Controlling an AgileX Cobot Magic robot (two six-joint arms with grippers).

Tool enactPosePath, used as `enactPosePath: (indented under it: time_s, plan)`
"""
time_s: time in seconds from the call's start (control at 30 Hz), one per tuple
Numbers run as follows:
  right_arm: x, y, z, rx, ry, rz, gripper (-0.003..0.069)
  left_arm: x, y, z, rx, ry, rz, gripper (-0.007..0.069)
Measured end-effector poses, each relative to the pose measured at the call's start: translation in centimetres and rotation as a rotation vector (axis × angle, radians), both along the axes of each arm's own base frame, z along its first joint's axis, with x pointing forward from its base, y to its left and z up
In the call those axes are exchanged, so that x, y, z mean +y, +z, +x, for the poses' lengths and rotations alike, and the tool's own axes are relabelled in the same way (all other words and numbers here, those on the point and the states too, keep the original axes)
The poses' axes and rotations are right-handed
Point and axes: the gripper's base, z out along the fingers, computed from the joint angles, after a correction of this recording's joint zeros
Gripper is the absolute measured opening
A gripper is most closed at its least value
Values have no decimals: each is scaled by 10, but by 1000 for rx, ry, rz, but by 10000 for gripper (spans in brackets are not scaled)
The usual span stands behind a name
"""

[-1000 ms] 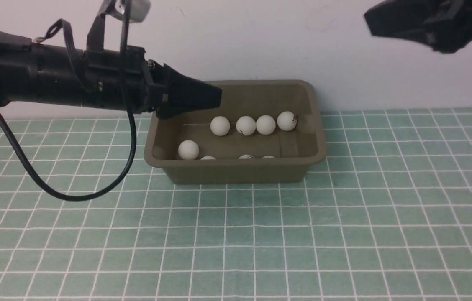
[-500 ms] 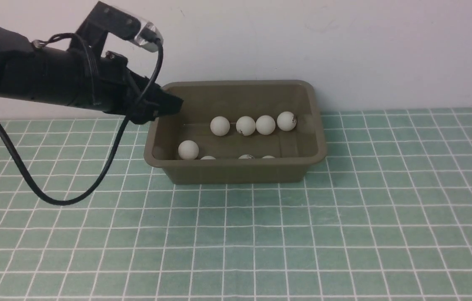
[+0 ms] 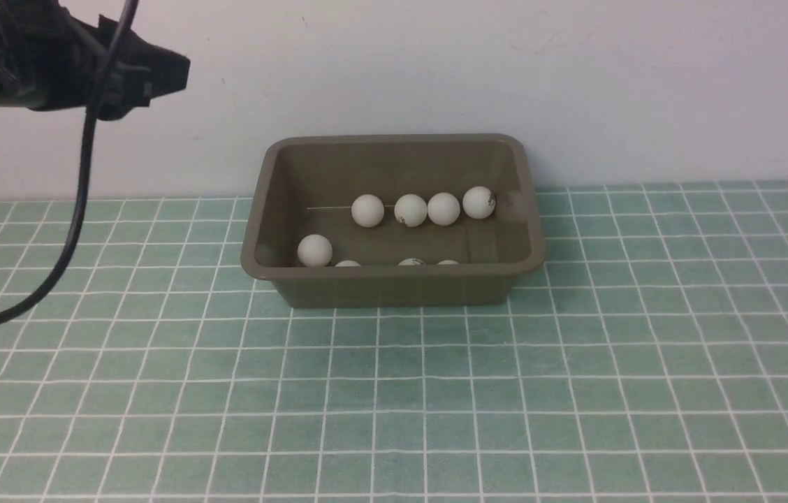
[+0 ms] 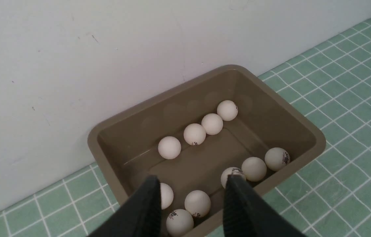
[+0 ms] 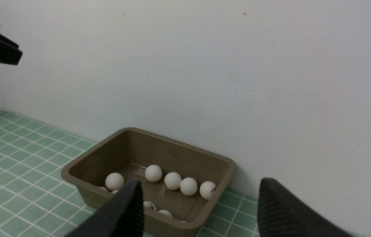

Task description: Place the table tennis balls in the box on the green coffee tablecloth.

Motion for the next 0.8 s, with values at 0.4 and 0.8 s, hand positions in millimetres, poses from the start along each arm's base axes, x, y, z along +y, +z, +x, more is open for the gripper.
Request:
enactPosePath:
  time_s: [0.4, 0.8]
  plan:
    - [1, -47, 3, 128, 0, -49, 430, -1, -1, -1, 16, -16, 0, 176]
    - [1, -78, 0, 267, 8, -106, 430, -3, -4, -4, 49, -51, 5, 174]
